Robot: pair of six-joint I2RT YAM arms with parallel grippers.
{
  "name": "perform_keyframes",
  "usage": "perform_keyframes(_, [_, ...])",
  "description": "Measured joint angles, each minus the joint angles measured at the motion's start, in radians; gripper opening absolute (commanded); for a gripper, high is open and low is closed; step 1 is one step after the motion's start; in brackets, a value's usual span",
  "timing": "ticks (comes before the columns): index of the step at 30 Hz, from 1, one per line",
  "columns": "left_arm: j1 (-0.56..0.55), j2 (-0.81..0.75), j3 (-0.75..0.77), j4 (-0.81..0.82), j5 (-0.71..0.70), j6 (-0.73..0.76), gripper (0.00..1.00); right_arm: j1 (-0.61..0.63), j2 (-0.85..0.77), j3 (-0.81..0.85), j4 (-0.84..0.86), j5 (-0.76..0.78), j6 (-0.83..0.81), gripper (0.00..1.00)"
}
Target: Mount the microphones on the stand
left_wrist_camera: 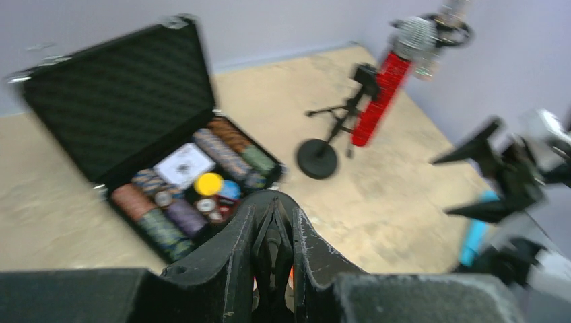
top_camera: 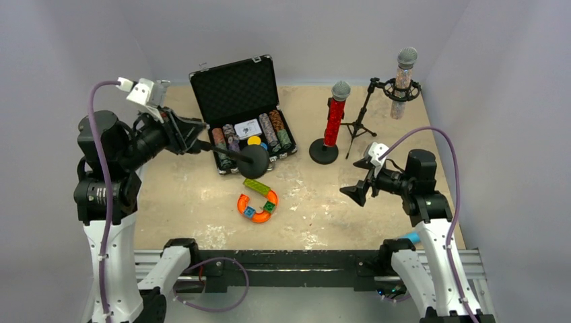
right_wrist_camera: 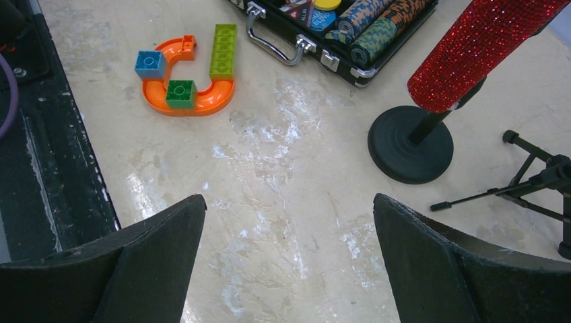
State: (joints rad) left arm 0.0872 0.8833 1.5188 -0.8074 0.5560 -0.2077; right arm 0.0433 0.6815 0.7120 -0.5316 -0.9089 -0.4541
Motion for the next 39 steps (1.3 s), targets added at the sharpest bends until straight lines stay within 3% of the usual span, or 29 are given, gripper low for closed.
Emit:
perform_keyframes(8, [-0.306,0.047,-0.058,0.116,0.186,-0.068,0.00,-0.014,0.013,0.000,0.000,0.002,-0.004,0.98])
perform_keyframes(17, [-0.579,0.191,-0.088,0.150,0.109,-0.039,0.00,-0.051,0.026,0.000,-0.001,0.002,-0.008,0.98])
perform_keyframes(27, [-0.756,0.353,-0.041,0.126,0.010,0.103,0.00,-0.077,0.050,0.000,-0.004,0.005,-0.008,0.98])
perform_keyframes(38, [-0.842,0.462,-0.004,0.068,-0.093,0.248,0.00,-0.085,0.063,0.000,-0.006,0.005,-0.011,0.98])
perform_keyframes(39, [-0.845,0.462,-0.002,0.063,-0.099,0.254,0.04,-0.085,0.064,0.000,-0.006,0.005,-0.011,0.98])
